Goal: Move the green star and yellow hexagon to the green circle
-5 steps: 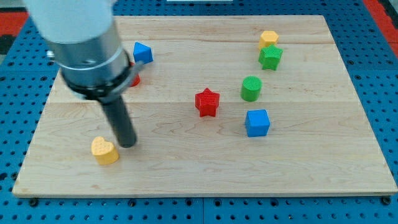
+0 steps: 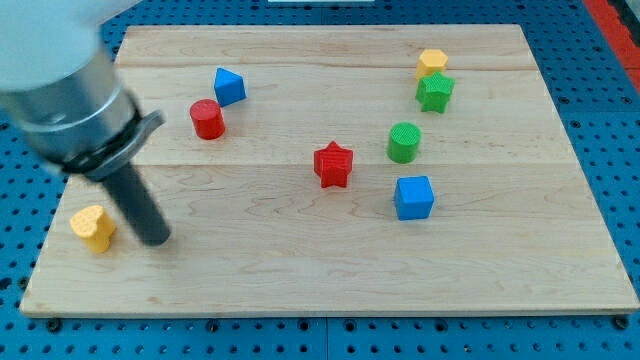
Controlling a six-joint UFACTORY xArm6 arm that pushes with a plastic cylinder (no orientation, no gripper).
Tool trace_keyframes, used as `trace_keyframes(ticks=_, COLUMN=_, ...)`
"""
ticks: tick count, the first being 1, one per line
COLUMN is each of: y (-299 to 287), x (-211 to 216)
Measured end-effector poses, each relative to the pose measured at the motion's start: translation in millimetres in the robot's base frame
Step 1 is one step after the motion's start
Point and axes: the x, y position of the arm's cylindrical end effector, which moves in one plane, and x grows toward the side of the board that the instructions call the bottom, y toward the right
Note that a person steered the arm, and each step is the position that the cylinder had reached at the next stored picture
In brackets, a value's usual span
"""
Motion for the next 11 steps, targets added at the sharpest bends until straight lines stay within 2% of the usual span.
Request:
trace_keyframes(ticks=1, y=47.6, x=-109.0)
trace_keyframes(ticks=2, y=122.8, x=-179.3)
trace_keyframes(ticks=4, y=272.6, x=-289.7)
trace_keyframes(ticks=5, y=312.7, x=-256.9)
trace_keyframes(ticks=6, y=308.0, x=-198.8)
trace_keyframes(ticks=10, y=361.4, x=-139.5)
trace_keyframes(ticks=11, y=338.8, x=-122.5)
